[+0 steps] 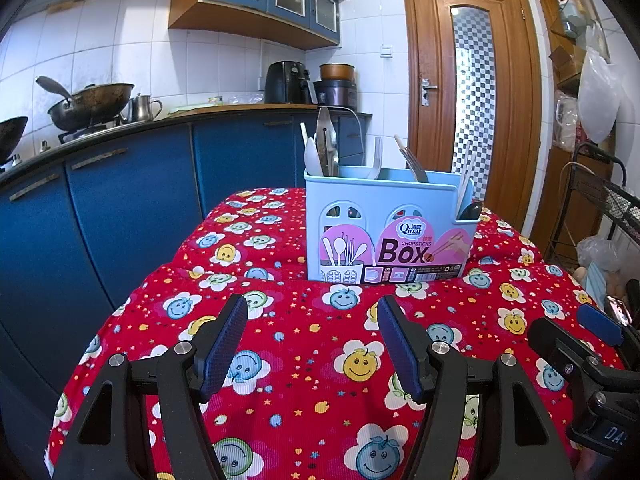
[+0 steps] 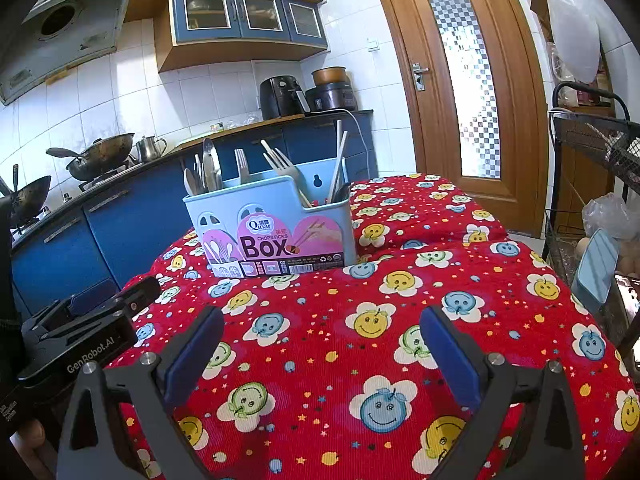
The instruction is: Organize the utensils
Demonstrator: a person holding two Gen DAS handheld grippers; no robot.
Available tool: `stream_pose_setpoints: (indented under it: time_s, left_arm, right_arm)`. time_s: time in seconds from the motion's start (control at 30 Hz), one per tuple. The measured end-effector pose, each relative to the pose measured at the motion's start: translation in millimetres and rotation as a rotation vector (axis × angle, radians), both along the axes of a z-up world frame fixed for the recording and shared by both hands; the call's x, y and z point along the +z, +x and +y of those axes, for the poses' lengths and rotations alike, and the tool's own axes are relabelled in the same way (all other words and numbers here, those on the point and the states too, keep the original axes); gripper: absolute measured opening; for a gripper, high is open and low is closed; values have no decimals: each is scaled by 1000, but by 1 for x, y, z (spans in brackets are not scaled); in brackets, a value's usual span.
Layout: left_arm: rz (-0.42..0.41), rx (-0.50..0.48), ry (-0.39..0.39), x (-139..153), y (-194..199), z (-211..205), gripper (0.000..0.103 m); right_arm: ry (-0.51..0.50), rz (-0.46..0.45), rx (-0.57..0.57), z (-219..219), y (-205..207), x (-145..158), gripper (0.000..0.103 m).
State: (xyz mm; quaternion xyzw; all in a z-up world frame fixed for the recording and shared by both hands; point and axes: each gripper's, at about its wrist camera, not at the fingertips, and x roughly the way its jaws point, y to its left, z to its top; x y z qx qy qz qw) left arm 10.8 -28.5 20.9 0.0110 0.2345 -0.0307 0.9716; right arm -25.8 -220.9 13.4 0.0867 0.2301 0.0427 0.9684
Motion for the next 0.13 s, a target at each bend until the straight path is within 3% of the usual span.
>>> stream_pose_setpoints:
  time_s: [0.13]
  left_arm:
    - [3,0,-1,1,1,0,69]
  right_arm:
    - [1,1,0,0,0,0,100]
